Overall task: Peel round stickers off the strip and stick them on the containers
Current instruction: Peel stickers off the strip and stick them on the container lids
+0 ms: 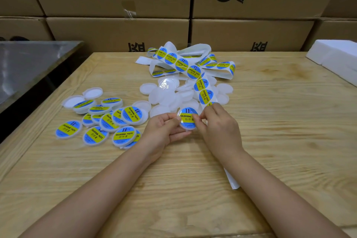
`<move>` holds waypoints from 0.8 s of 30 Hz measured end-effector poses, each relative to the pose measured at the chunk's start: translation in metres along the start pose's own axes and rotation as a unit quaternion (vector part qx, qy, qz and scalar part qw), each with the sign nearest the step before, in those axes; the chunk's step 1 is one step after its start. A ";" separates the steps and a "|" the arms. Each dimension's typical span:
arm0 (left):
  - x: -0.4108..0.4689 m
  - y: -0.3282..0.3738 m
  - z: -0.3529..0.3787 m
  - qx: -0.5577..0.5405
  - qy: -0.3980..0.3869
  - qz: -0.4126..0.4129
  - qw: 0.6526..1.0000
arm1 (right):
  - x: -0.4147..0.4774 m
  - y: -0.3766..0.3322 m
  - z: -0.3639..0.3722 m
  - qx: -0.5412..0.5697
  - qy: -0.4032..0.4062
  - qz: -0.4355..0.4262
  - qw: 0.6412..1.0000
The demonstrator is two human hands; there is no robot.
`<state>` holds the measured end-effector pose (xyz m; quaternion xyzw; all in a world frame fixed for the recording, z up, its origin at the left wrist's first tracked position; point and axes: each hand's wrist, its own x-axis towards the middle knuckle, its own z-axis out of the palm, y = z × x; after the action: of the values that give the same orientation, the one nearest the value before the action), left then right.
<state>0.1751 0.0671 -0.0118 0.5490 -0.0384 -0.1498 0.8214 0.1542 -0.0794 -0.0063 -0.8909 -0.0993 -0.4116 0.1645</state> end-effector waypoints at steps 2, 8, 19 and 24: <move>0.000 0.000 0.000 -0.002 -0.002 0.000 1.000 | 0.002 0.003 0.000 -0.008 0.015 -0.021 1.000; -0.001 0.001 -0.001 -0.007 -0.014 -0.003 1.000 | -0.001 0.009 0.004 0.126 -0.032 0.084 0.988; -0.005 0.005 -0.003 0.001 -0.092 -0.016 0.996 | -0.009 0.011 0.024 0.309 -0.010 0.184 0.933; -0.006 0.003 -0.003 0.002 -0.096 -0.009 0.995 | -0.010 0.009 0.024 0.311 -0.016 0.215 0.925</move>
<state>0.1708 0.0724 -0.0096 0.5340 -0.1123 -0.2091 0.8115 0.1673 -0.0794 -0.0306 -0.8010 -0.0310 -0.3008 0.5167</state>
